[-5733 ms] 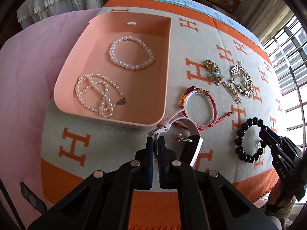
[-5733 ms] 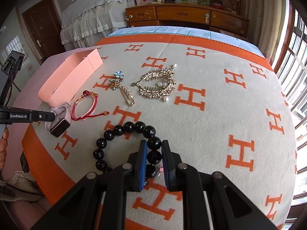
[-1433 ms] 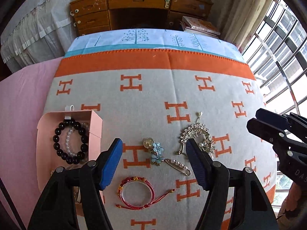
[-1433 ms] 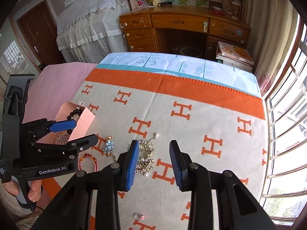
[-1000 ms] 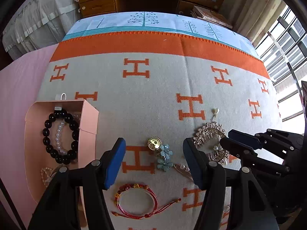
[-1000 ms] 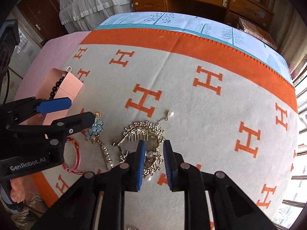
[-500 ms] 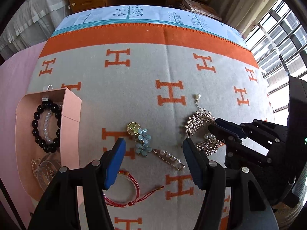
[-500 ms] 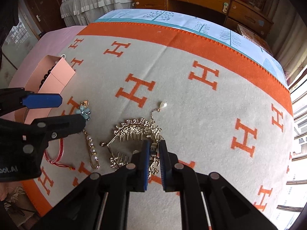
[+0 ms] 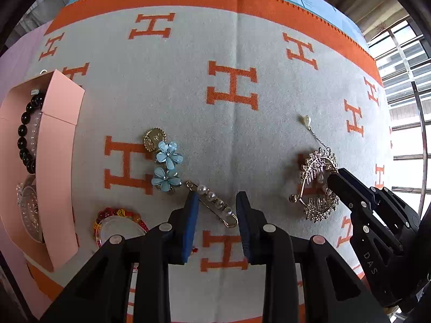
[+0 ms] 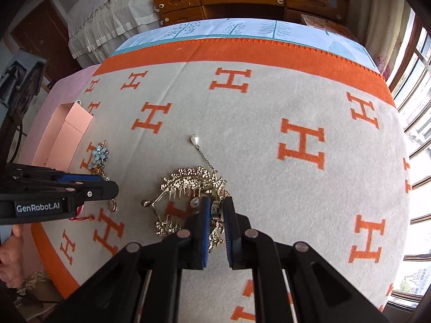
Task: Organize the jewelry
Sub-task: 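Grasp the pearl safety-pin brooch with the left tool, then carry the safety pin over the pink box with the left tool while the right tool carries the clip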
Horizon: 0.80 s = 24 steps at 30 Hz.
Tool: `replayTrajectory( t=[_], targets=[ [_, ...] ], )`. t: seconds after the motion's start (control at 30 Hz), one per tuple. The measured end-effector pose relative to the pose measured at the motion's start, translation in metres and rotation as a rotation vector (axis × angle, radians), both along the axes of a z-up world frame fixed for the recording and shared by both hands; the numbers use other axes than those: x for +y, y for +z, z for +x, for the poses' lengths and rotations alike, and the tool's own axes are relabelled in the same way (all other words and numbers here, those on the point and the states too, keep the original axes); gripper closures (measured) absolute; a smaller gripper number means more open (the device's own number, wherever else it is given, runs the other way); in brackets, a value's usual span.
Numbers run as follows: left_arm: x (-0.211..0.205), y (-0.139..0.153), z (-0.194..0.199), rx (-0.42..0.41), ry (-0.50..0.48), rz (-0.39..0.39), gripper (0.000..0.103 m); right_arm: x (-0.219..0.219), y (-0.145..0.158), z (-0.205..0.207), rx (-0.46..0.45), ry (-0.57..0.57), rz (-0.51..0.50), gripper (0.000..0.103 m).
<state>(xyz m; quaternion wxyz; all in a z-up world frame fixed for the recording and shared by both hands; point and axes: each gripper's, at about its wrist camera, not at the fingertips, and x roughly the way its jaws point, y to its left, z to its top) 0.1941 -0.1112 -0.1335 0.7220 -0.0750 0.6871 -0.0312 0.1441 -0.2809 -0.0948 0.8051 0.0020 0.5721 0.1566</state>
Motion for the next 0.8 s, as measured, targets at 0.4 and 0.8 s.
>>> replayTrajectory(
  t=[0.4,0.8],
  targets=[
    [-0.037,0.002,0.005,-0.037,-0.059,0.095,0.098,-0.015,-0.003,-0.004,-0.007,-0.026,0.090,0.093],
    [-0.012,0.069,-0.032,-0.192,-0.074,0.004,0.098,-0.015,0.028,-0.018,-0.057,-0.051,0.095,0.094]
  ],
)
